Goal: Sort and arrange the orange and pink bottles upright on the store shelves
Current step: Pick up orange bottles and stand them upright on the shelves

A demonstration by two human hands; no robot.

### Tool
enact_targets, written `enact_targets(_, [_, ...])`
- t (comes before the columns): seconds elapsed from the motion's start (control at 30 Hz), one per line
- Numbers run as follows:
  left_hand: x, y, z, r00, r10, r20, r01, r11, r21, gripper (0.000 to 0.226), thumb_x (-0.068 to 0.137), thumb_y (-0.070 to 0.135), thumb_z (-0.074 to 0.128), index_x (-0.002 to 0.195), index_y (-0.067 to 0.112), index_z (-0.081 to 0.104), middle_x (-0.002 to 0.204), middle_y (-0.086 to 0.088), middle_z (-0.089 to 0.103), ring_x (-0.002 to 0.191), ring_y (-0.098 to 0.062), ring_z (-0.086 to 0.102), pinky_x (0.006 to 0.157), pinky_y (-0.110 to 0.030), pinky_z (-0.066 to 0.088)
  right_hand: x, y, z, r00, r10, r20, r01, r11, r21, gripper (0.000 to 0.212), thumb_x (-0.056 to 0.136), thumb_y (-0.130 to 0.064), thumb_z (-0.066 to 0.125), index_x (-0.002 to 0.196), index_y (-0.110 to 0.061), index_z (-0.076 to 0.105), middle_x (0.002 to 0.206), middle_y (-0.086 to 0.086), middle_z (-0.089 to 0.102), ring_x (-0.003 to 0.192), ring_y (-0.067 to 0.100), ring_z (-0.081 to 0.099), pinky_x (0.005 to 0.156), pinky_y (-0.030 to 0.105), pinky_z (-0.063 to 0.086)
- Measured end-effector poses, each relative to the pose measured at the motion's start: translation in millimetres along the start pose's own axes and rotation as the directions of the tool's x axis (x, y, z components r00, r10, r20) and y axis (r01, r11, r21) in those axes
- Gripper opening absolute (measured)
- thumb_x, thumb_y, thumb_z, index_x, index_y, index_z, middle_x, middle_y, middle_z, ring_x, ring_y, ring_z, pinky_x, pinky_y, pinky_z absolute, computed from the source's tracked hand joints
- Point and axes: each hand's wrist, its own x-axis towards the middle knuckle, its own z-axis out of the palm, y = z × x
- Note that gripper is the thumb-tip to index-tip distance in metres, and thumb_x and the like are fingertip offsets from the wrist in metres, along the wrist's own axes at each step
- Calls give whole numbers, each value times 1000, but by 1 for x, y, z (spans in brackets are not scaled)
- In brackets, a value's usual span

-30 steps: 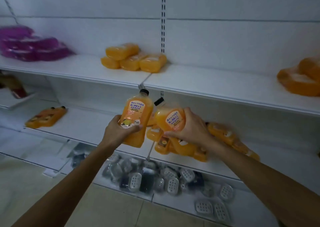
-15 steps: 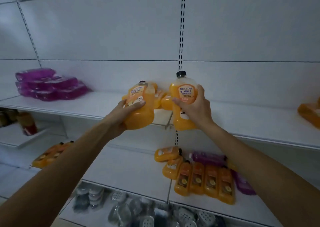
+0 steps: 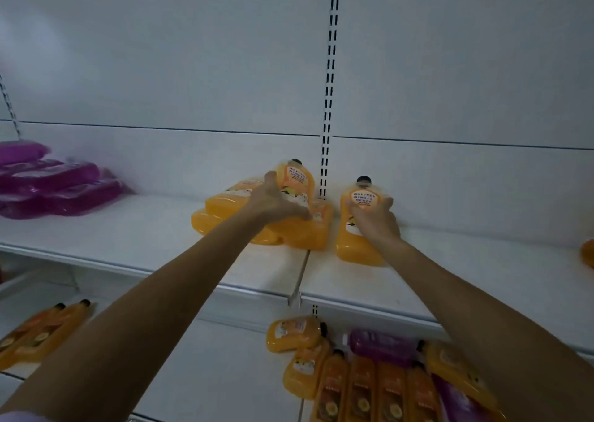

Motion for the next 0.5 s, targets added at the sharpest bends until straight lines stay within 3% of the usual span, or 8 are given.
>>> enact_targets(0.13, [21,-1,8,997,-65,-47,69,994,89,88,72,39,77,140,10,29,134,-12,45,119,-31,46,80,-36,44,18,-3,8,991,84,103,-82,996,-25,88,86,-53,57,147,-6,13,143,18,34,128,36,40,100,39,37])
enact_targets(0.23, [28,-3,6,998,-51,-33,57,980,190,78,80,42,68,139,7,32,135,-14,44,117,-32,46,76,-34,39,28,-6,6,981,88,171,-73,993,-89,48,91,-33,52,129,-5,43,123,14,52,116,32,50,90,35,41])
enact_targets(0.33, [33,-7,-2,997,79,2,-75,932,354,69,85,40,61,141,10,33,140,-13,41,123,-31,43,83,-36,41,34,-2,5,970,87,225,-66,993,-96,18,92,-22,47,103,-9,49,110,12,57,108,31,54,85,35,44])
enact_targets(0.43, [34,-4,-2,953,299,51,-292,858,422,53,92,31,54,139,14,38,142,-11,42,129,-27,40,98,-36,38,35,-3,7,976,58,209,-27,989,-145,17,93,-23,46,104,-10,48,118,16,57,109,32,54,85,36,43])
enact_targets(0.5, [30,-3,6,928,345,141,-367,785,498,48,95,35,48,138,15,41,138,-10,48,126,-26,44,97,-34,38,35,-4,7,980,47,194,-10,983,-186,26,94,-23,46,114,-7,51,123,17,55,113,33,52,87,36,43])
